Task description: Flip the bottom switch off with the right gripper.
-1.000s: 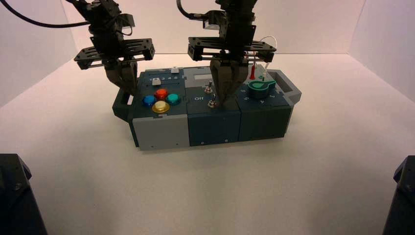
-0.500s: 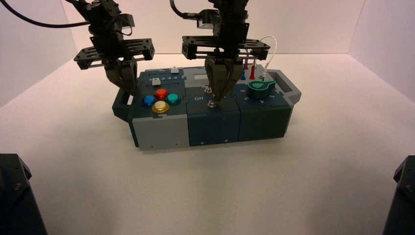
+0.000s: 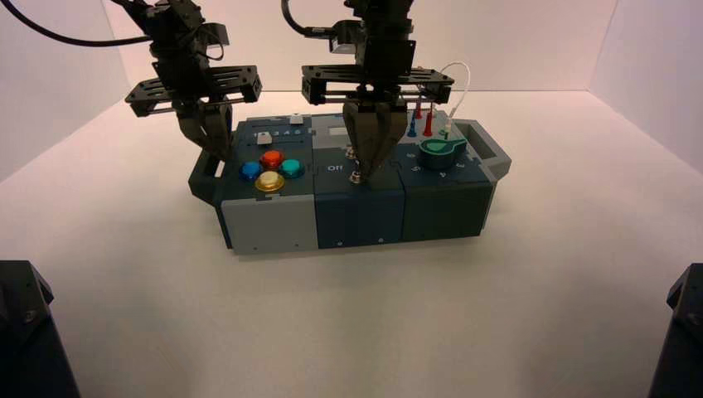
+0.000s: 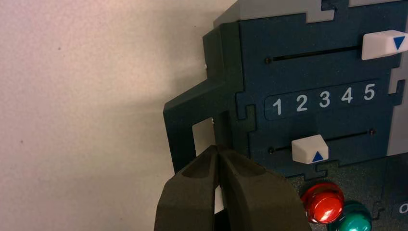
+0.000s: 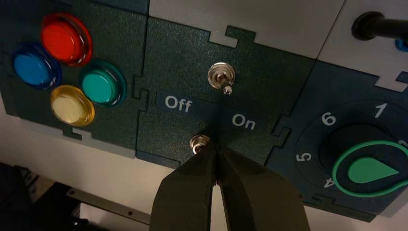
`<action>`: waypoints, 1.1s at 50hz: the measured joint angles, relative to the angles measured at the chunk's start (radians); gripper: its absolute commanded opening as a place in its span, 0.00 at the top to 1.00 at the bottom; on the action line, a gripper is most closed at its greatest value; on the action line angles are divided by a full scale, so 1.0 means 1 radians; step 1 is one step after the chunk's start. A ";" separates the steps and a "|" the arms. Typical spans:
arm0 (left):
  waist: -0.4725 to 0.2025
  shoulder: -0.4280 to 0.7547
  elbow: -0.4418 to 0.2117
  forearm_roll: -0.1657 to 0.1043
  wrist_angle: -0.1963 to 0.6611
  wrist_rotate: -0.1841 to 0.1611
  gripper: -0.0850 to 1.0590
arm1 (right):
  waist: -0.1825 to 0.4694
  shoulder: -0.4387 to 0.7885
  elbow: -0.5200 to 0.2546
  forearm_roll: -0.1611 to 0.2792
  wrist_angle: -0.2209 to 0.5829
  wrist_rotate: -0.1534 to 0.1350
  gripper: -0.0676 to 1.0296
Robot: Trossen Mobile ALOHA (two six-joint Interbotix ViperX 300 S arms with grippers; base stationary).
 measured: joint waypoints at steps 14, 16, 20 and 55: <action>0.002 0.005 -0.002 0.005 -0.005 0.000 0.95 | 0.018 0.017 -0.028 -0.002 0.032 0.017 0.96; 0.002 0.005 -0.002 0.005 -0.005 0.002 0.95 | 0.020 0.020 -0.031 -0.002 0.037 0.018 0.96; 0.002 0.003 -0.003 0.006 -0.005 0.006 0.95 | 0.023 0.023 -0.040 -0.003 0.049 0.021 0.96; 0.003 0.006 -0.005 0.008 -0.008 0.020 0.95 | 0.061 0.072 -0.156 -0.041 0.170 0.072 0.96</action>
